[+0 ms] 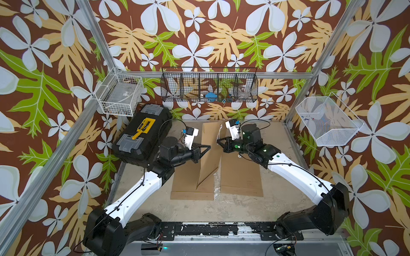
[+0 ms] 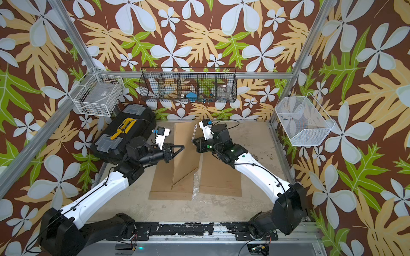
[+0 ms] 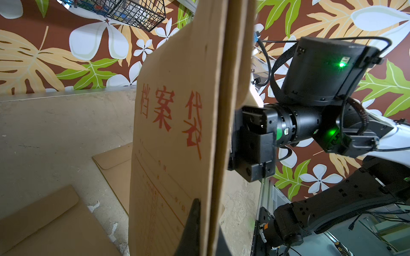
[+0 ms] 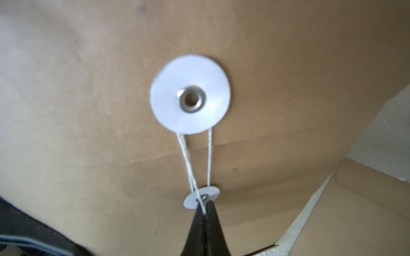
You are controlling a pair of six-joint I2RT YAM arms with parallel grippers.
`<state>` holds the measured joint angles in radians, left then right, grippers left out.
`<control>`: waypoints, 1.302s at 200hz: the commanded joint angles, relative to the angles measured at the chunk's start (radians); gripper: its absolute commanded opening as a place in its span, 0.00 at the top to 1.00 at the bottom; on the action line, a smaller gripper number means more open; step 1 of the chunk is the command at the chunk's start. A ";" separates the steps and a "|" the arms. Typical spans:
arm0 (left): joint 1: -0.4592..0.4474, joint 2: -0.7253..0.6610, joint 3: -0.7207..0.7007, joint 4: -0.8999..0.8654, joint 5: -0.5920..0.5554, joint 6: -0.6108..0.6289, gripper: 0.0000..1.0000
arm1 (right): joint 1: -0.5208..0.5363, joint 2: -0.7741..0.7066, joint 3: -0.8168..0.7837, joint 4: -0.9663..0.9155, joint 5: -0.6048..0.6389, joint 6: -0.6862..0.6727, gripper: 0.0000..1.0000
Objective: Close the mouth of the file bag
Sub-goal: Close the file bag.
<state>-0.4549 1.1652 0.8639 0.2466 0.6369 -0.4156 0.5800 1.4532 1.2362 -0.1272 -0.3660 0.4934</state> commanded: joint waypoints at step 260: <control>0.000 -0.002 0.027 0.010 0.026 0.054 1.00 | -0.098 -0.005 0.234 -0.288 0.089 -0.106 1.00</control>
<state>-0.4553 1.1614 0.8822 0.2218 0.6445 -0.3721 0.4786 1.4612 1.4555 -0.3729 -0.2882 0.4080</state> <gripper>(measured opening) 0.064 0.048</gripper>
